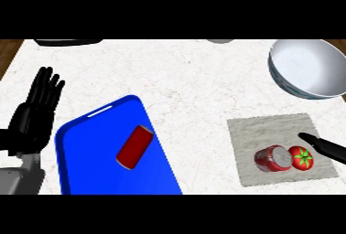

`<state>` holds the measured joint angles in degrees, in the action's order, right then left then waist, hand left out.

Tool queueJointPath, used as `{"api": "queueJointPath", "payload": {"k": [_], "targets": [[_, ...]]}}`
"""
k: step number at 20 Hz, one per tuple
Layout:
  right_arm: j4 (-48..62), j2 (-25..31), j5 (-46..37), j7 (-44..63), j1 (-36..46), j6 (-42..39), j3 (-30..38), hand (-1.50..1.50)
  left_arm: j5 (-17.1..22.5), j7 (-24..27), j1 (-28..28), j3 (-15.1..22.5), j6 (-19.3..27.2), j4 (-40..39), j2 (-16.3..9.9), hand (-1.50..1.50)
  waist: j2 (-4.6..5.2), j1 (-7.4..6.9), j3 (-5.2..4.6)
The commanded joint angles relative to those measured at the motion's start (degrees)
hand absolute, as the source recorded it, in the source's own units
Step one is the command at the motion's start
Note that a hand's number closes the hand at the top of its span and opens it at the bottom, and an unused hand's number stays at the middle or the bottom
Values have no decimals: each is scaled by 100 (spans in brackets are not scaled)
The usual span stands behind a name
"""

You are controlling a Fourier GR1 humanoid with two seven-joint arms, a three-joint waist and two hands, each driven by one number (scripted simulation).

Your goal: Pick the tomato from the placemat and place it in the bowl

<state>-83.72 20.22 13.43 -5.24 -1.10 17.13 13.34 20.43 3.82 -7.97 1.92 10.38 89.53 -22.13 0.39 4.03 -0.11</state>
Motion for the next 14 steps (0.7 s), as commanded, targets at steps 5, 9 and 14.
{"api": "queueJointPath", "payload": {"k": [5,9,14], "targets": [[645,802,-446,-490,-787,362,1052,-150,536,-154,287,39,-572,264,203,0,-40,-379,10],[584,1903,-723,825,-1048,-602,586,-150,719,-420,142,-125,-697,293,5,0,-34,-412,-2],[606,2827,-831,1635,-1541,-2518,-395,-150,623,-323,220,-66,-704,301,16,0,-3,-532,-13]]}}
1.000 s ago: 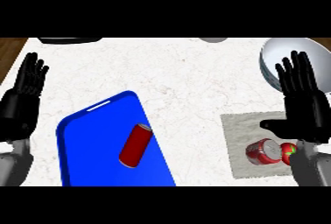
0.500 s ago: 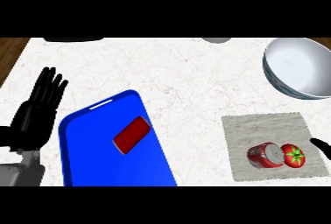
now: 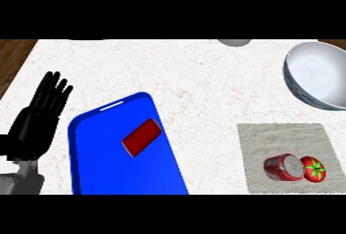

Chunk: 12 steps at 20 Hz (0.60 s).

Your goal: Pick the tomato from the placemat and place it in the bowl

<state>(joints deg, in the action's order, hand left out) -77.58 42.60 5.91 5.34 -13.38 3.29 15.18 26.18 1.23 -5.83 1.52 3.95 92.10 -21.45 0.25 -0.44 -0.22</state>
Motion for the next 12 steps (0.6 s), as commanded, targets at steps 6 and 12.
{"api": "queueJointPath", "payload": {"k": [6,12], "targets": [[-1053,1340,706,2210,130,-2487,-764,-150,23,-15,-164,-130,-63,-234,21,0,-23,42,3],[-1315,1055,1155,3487,726,-2571,-410,-150,-215,59,81,-150,-219,-110,167,0,-29,37,18]]}}
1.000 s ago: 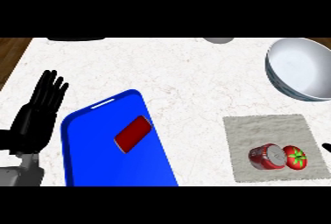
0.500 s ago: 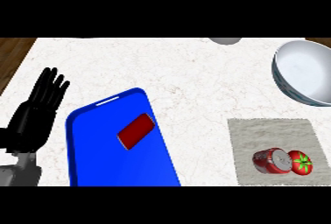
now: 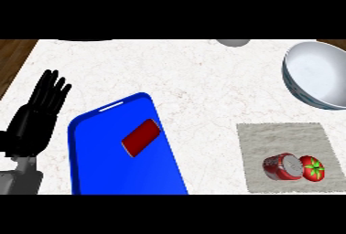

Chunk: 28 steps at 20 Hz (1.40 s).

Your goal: Pick the tomato from the placemat and place it in the bowl

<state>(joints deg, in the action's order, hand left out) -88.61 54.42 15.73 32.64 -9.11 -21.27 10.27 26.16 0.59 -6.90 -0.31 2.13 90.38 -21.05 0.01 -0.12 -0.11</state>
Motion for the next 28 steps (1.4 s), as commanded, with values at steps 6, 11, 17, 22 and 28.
{"api": "queueJointPath", "payload": {"k": [6,11,17,22,28], "targets": [[-1190,-628,11,783,-623,-193,409,-150,-32,-102,539,-255,-195,490,138,0,-27,77,7],[-1237,-1251,-526,667,-820,-265,525,-150,-435,-71,12,-250,-98,-15,351,0,-11,67,9],[-1507,-2088,-2074,-22,-984,684,26,-150,-344,117,-53,-411,-446,-324,344,0,-5,64,10],[-1175,-2370,-2550,-350,-799,531,158,-150,-557,-411,-288,-342,-167,-6,519,0,-4,42,12],[-594,-2555,-2880,-354,-195,197,245,-150,-594,-527,-53,-482,-352,265,605,0,-4,18,11]]}}
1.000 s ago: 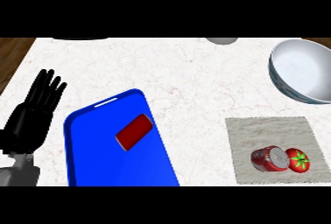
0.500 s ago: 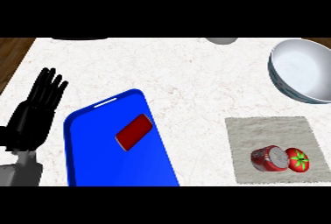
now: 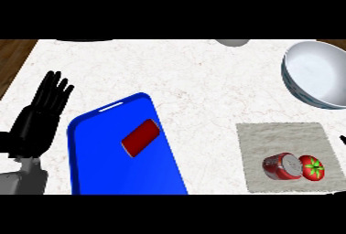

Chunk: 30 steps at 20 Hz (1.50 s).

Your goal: Pick the tomato from the placemat and place it in the bowl

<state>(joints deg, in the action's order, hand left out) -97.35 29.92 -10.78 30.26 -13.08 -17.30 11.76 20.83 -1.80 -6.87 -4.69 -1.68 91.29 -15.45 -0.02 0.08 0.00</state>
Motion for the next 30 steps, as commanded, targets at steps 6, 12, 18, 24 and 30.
{"api": "queueJointPath", "payload": {"k": [6,12,18,24,30], "targets": [[148,-348,-506,106,195,-383,30,-150,-92,-484,-125,-160,58,288,114,0,-3,2,-1],[1288,-705,-1136,-715,416,-89,-138,-150,-252,-353,191,-112,-44,508,285,0,-2,-16,1],[1606,-265,-1657,-1240,814,-294,-358,150,-227,-274,-353,-349,-109,-86,208,0,5,-2,1],[1732,-362,-2078,-1294,1133,-198,-354,150,-183,-26,-347,-580,-414,-393,161,0,3,-2,-1],[1576,-351,-2471,-1474,1061,-82,-282,150,-290,-120,101,-452,-418,151,337,0,-1,-8,0]]}}
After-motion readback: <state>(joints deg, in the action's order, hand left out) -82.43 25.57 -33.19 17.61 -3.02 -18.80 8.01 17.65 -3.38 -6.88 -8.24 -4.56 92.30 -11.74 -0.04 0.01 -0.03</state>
